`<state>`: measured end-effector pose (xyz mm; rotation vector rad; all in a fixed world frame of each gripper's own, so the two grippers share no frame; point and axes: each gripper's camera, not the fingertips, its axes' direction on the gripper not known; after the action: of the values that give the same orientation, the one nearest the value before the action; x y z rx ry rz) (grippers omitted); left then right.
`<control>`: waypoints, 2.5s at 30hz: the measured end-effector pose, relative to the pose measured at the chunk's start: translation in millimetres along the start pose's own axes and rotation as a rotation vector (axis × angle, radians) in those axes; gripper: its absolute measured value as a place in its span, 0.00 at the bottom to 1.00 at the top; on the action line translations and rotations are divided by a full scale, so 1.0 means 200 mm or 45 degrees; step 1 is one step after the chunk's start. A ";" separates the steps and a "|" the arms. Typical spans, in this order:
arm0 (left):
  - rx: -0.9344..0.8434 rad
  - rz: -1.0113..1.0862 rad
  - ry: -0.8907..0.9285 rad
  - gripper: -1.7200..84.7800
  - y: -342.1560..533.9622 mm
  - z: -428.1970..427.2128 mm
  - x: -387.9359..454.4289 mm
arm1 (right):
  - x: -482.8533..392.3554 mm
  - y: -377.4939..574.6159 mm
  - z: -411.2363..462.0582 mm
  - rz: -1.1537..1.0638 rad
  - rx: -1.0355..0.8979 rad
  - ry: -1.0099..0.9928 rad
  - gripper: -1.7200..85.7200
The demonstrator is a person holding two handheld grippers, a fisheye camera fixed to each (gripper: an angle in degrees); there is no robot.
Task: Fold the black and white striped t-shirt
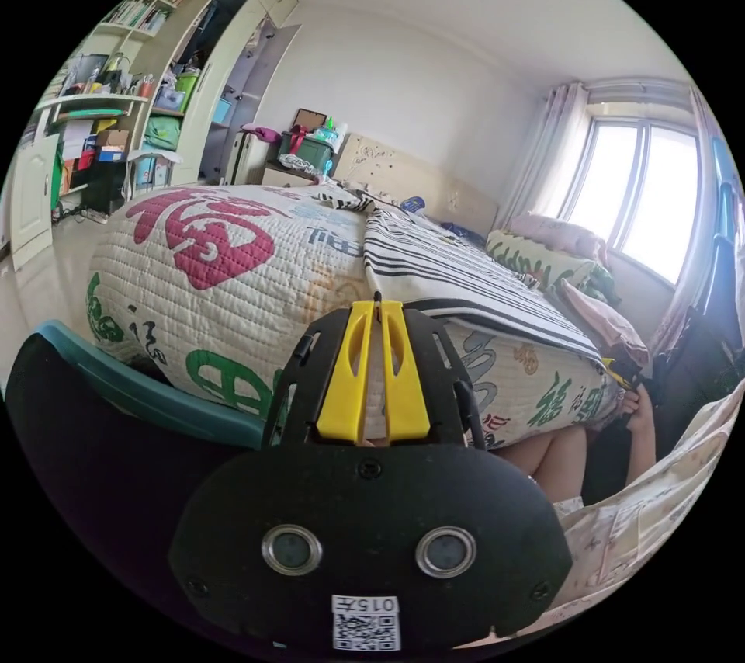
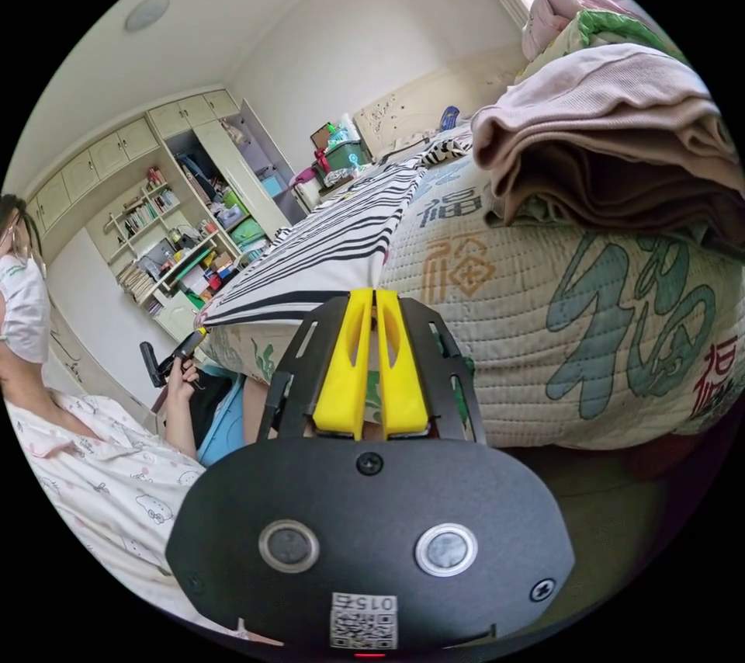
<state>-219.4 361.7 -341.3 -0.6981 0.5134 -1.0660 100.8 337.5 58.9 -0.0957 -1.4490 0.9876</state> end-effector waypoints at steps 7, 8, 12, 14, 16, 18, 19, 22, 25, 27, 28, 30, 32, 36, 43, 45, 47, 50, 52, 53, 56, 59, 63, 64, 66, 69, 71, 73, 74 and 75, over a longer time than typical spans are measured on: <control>-0.105 0.094 -0.145 0.03 0.04 0.38 0.03 | -0.31 0.23 0.46 -0.251 -0.068 0.355 0.02; -0.111 0.095 -0.152 0.03 0.04 0.41 0.03 | -0.35 0.25 0.50 -0.274 -0.073 0.392 0.02; -0.130 0.127 -0.198 0.03 0.09 0.57 0.03 | -0.58 0.44 0.77 -0.447 -0.055 0.633 0.02; -0.130 0.147 -0.216 0.03 0.11 0.63 0.03 | -0.65 0.52 0.87 -0.486 -0.023 0.700 0.02; -0.129 0.165 -0.233 0.03 0.14 0.70 0.02 | -0.71 0.60 0.95 -0.495 0.009 0.734 0.02; -0.129 0.192 -0.249 0.03 0.16 0.74 0.03 | -0.74 0.63 0.98 -0.502 0.009 0.734 0.02; -0.124 0.205 -0.265 0.03 0.17 0.75 0.03 | -0.76 0.64 0.99 -0.511 0.002 0.736 0.02; -0.072 0.239 -0.321 0.03 0.23 0.76 0.04 | -0.81 0.66 1.00 -0.536 -0.027 0.714 0.01; -0.120 0.214 -0.266 0.03 0.27 0.88 -0.02 | -0.82 0.66 0.99 -0.482 -0.020 0.640 0.01; -0.108 0.183 -0.252 0.03 0.30 0.92 -0.05 | -0.83 0.66 0.99 -0.440 -0.007 0.602 0.02; -0.102 0.169 -0.247 0.03 0.32 0.94 -0.06 | -0.85 0.65 0.98 -0.421 0.001 0.587 0.02; -0.098 0.149 -0.226 0.03 0.34 0.96 -0.09 | -0.89 0.64 0.97 -0.426 0.000 0.588 0.02; -0.103 0.154 -0.229 0.03 0.36 0.97 -0.10 | -0.95 0.62 0.95 -0.458 -0.021 0.606 0.02; -0.140 0.187 -0.264 0.03 0.39 0.97 -0.11 | -1.04 0.53 0.85 -0.460 -0.038 0.572 0.02; -0.247 0.184 -0.267 0.04 0.44 0.84 -0.22 | -1.13 0.31 0.48 -0.354 -0.035 0.466 0.06; -0.237 0.233 -0.313 0.05 0.40 0.75 -0.21 | -1.13 0.22 0.28 -0.293 -0.013 0.407 0.07; -0.180 0.307 -0.345 0.06 0.36 0.64 -0.15 | -1.15 0.13 0.03 -0.270 0.111 0.345 0.07; -0.041 0.419 -0.305 0.07 0.25 0.48 -0.01 | -1.22 -0.11 -0.36 -0.241 0.324 0.291 0.08; 0.058 0.512 -0.160 0.07 0.16 0.42 0.12 | -1.29 -0.38 -0.54 -0.217 0.429 0.209 0.08; 0.075 0.532 -0.113 0.07 0.14 0.42 0.16 | -1.30 -0.45 -0.56 -0.218 0.441 0.183 0.08; 0.093 0.613 0.127 0.07 0.02 0.48 0.34 | -1.34 -0.87 -0.53 -0.222 0.440 0.119 0.08; -0.009 0.750 0.344 0.07 -0.06 0.64 0.58 | -1.16 -1.38 -0.43 0.008 0.437 -0.040 0.09; -0.351 0.936 0.505 0.07 -0.03 1.03 0.93 | -0.73 -2.02 -0.16 0.537 0.303 -0.302 0.10; -0.445 1.012 0.500 0.07 0.01 1.13 1.04 | -0.67 -2.17 -0.11 0.667 0.272 -0.215 0.10; -0.493 1.063 0.457 0.07 0.06 1.22 1.16 | -0.64 -2.40 -0.07 0.714 0.266 -0.150 0.10; -0.553 1.132 0.416 0.05 0.12 1.31 1.33 | -0.57 -2.73 0.03 0.779 0.198 -0.295 0.14; -0.588 1.165 0.393 0.05 0.14 1.35 1.42 | -0.55 -2.90 0.07 0.850 0.159 -0.255 0.16; -0.626 1.205 0.355 0.04 0.16 1.40 1.52 | -0.48 -3.05 0.06 0.979 0.213 -0.308 0.17; -0.633 1.213 0.346 0.04 0.16 1.41 1.54 | -0.46 -3.08 0.04 1.016 0.250 -0.335 0.17; -0.647 1.227 0.330 0.04 0.16 1.44 1.60 | -0.44 -3.15 0.00 1.062 0.316 -0.337 0.17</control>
<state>125.0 155.1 -184.8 -0.6295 1.2167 -0.1000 431.3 -107.2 370.4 -0.4244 -1.5307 1.9087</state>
